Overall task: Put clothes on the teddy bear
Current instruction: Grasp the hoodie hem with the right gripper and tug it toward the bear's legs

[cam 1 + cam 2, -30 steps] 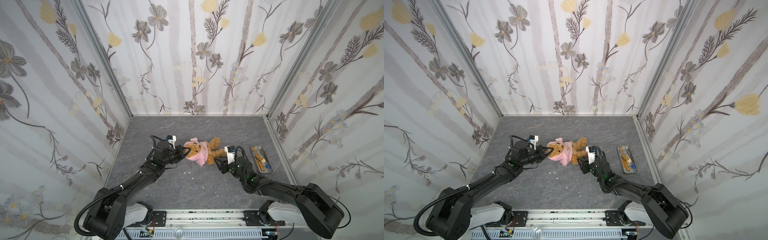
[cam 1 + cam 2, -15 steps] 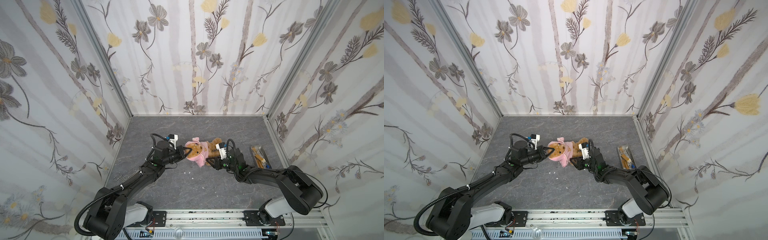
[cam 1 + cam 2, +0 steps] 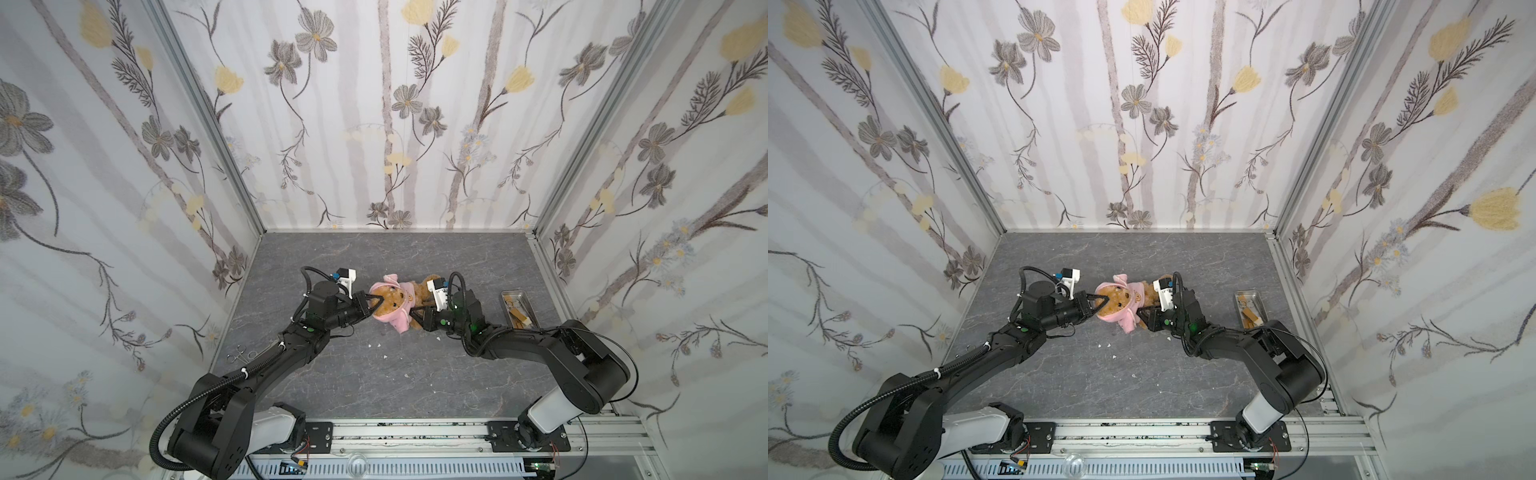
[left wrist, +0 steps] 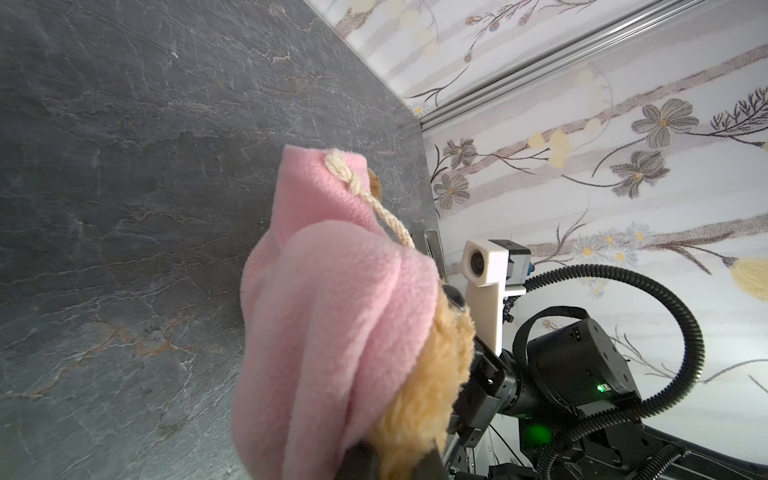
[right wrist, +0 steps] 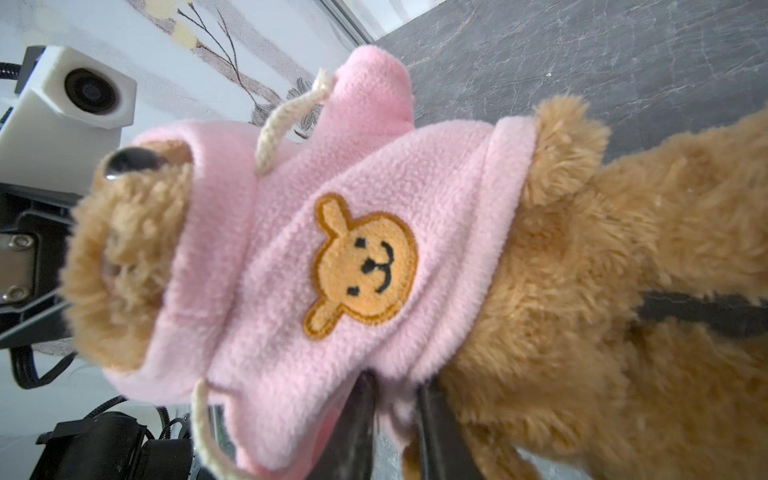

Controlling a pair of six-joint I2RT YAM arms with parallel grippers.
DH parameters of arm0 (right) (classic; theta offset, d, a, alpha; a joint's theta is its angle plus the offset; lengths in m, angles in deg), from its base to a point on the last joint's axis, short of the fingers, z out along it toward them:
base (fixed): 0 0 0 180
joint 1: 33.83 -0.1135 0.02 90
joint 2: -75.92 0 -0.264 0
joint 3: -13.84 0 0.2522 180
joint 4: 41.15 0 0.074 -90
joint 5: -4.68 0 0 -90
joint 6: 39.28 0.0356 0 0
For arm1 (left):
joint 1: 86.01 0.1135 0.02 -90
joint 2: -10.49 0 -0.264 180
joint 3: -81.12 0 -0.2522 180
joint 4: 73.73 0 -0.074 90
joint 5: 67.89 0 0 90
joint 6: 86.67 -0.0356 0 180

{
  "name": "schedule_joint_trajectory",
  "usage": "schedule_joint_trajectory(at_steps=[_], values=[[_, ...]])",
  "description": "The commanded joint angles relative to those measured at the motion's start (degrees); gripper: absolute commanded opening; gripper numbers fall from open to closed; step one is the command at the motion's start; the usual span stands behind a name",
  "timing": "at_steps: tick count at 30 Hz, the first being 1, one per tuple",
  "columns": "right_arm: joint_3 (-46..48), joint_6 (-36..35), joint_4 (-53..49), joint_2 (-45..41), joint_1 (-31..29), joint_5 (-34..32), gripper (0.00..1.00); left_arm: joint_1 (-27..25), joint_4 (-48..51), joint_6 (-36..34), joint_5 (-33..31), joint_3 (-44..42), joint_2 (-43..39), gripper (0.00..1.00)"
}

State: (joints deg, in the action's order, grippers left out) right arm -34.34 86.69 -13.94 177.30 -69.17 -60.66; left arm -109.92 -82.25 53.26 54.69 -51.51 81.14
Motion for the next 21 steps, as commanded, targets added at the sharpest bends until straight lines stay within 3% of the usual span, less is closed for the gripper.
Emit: schedule_joint_trajectory(at_steps=[1,4,10,16,21], values=[[-0.9,0.1,0.7,1.4,0.0,-1.7,0.12,0.0,-3.2,-0.2,1.4,0.0,0.1,0.0],[1.5,0.6,0.4,0.1,0.2,-4.8,0.0,0.1,-3.1,0.4,-1.2,-0.6,-1.0,0.0],[9.3,1.4,-2.8,-7.8,0.1,-17.3,0.0,1.2,-3.1,3.5,-12.5,-4.8,-5.9,0.0],[10.3,-1.6,-13.3,-9.6,-5.4,-36.4,0.0,2.3,-3.1,6.3,-14.4,-5.7,-7.4,0.0],[13.9,-0.3,-13.9,-13.0,-5.1,-43.1,0.0,4.7,-3.7,9.0,-12.4,-5.7,-9.0,0.0]])
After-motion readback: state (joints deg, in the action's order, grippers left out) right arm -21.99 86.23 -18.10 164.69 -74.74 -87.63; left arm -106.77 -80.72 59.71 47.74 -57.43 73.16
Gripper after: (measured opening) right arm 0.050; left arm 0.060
